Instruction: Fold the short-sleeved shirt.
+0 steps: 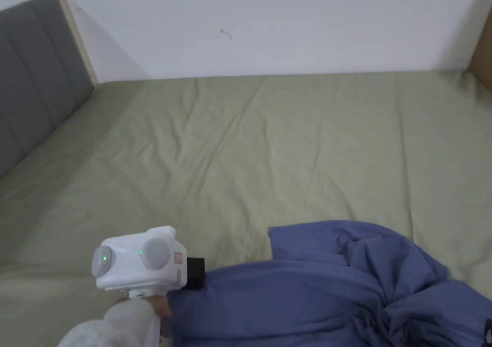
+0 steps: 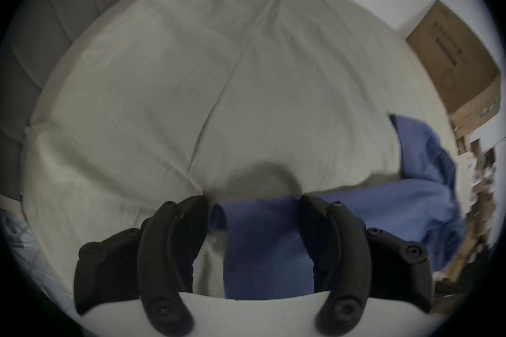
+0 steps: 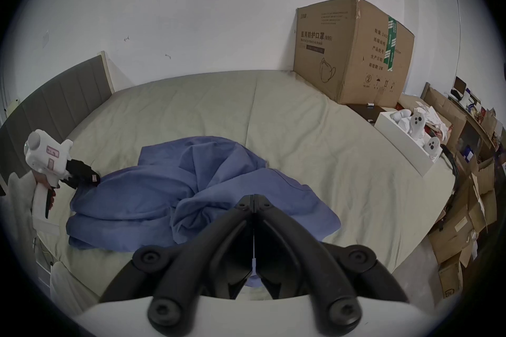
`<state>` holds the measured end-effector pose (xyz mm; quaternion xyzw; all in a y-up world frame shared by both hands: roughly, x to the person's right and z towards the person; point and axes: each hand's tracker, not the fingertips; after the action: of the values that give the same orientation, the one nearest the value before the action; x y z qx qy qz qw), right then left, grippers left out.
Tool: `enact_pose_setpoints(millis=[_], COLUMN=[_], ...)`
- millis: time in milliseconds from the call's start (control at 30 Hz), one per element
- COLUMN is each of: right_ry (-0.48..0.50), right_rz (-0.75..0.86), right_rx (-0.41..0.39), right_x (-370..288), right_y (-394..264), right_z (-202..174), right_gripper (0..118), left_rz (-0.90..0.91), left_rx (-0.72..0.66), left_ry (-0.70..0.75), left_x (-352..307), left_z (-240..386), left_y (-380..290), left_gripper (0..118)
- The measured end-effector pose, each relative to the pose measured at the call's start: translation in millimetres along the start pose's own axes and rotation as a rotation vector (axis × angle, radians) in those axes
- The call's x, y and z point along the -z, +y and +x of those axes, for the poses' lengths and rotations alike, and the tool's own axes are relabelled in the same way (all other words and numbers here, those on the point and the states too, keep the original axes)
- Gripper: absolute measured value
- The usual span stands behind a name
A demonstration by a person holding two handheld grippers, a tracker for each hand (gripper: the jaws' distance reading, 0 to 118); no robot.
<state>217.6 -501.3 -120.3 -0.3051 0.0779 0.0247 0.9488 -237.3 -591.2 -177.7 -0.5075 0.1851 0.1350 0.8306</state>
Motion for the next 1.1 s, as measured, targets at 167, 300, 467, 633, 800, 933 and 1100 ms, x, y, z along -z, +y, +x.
enact_pose_setpoints(millis=[167, 300, 467, 633, 800, 933, 1100], right_ry=[-0.014, -0.007, 0.085, 0.276, 0.349, 0.322, 0.357], right_rz=[-0.014, -0.024, -0.015, -0.063, -0.212, -0.352, -0.496], right_rx=[0.008, 0.015, -0.001, -0.055, -0.172, -0.25, -0.285], right_x=[2.9, 4.2, 22.8, 84.1, 170.6, 242.8, 289.1], right_y=[-0.2, 5.0, 42.8, 112.6, 164.0, 168.7, 150.3], right_z=[2.9, 6.3, 18.4, 28.2, -7.2, -35.4, -63.5], right_gripper=[0, 0, 0, 38, 94, 94, 94], left_rz=[-0.004, 0.006, 0.045, 0.182, 0.269, 0.274, 0.254], left_rx=[0.015, 0.038, -0.021, 0.004, 0.044, 0.052, 0.04], left_ry=[0.042, 0.053, -0.11, -0.144, -0.164, -0.173, -0.172], left_x=[-5.8, -19.2, -43.8, -90.1, -123.0, -129.0, -116.6], left_z=[14.9, 17.8, -1.1, -5.3, -3.7, -6.0, -17.5], left_y=[-1.9, -0.5, 0.2, 1.2, -8.0, -16.7, -19.3], left_gripper=[37, 6, 6, 6, 6, 6, 6])
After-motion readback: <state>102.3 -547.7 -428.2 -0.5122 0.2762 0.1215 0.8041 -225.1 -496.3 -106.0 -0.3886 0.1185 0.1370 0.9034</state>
